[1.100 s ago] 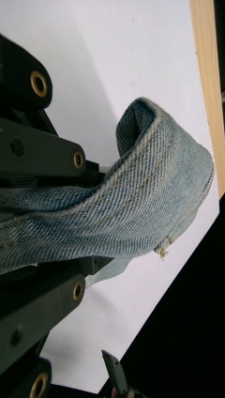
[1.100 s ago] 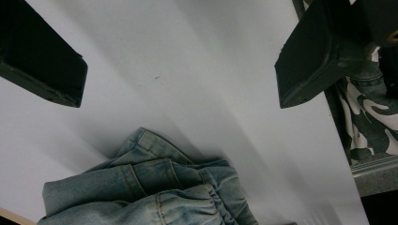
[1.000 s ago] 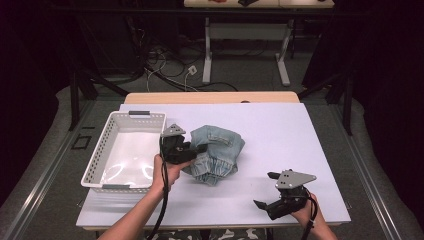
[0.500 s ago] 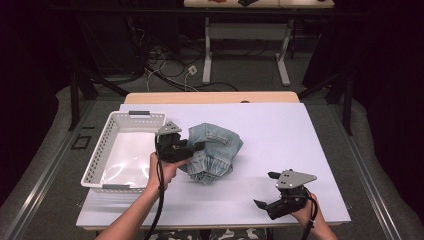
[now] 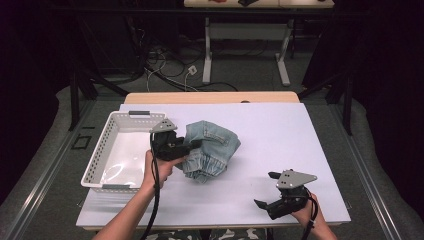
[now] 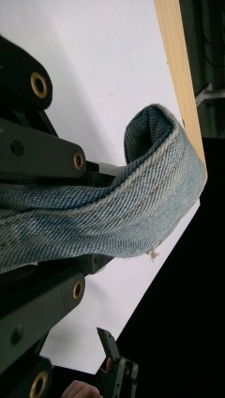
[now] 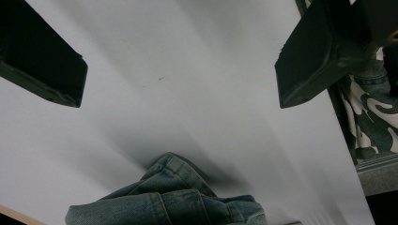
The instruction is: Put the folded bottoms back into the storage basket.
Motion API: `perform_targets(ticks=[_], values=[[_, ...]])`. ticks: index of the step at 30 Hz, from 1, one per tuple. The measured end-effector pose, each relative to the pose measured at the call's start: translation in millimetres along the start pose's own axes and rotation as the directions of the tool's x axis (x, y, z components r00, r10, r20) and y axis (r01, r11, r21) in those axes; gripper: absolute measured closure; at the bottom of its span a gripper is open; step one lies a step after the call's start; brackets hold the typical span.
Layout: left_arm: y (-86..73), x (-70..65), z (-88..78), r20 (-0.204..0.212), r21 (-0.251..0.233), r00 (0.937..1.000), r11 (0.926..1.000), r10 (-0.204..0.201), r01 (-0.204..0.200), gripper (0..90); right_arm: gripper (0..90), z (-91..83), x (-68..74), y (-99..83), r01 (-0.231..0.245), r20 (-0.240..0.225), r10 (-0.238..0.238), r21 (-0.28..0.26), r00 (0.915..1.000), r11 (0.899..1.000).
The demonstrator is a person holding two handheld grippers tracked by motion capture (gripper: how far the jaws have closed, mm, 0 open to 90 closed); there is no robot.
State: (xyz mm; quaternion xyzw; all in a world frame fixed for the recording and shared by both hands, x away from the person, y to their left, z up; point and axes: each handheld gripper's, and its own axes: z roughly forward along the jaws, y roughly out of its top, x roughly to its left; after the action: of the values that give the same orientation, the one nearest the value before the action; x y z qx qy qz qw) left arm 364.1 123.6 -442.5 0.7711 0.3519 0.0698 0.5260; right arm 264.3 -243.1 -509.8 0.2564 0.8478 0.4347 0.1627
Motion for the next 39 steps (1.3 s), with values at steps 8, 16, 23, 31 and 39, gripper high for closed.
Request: perform_targets(ticks=[8, 16, 23, 31, 39], values=[[3.0, -0.1, -4.1, -0.007, -0.001, 0.9999, 1.0000, 0.008, -0.008, 72.4, 2.4, -0.2, -0.5, -0.3, -0.003, 0.002, 0.003, 0.003, 1.0000, 1.000], [7.2, -0.2, -12.1, -0.015, -0.014, 0.9998, 0.9998, 0.015, -0.015, 72.4, 2.4, 0.1, -0.6, -0.1, -0.002, 0.003, 0.002, 0.002, 1.0000, 1.000], [11.2, 2.4, -18.9, -0.017, -0.006, 0.9996, 0.9997, 0.024, -0.024, 72.4, 2.4, 0.5, -0.4, 0.0, -0.001, 0.001, 0.001, 0.001, 1.0000, 1.000], [14.0, 4.7, -25.3, -0.029, -0.018, 0.9993, 0.9995, 0.024, -0.025, 72.4, 2.4, 0.4, -0.3, 0.0, 0.000, 0.001, 0.000, 0.005, 1.0000, 1.000], [17.5, 8.0, -34.4, -0.045, -0.036, 0.9987, 0.9991, 0.023, -0.024, 72.4, 2.4, 0.3, -0.4, -0.1, -0.001, 0.001, 0.001, 0.004, 1.0000, 1.000]])
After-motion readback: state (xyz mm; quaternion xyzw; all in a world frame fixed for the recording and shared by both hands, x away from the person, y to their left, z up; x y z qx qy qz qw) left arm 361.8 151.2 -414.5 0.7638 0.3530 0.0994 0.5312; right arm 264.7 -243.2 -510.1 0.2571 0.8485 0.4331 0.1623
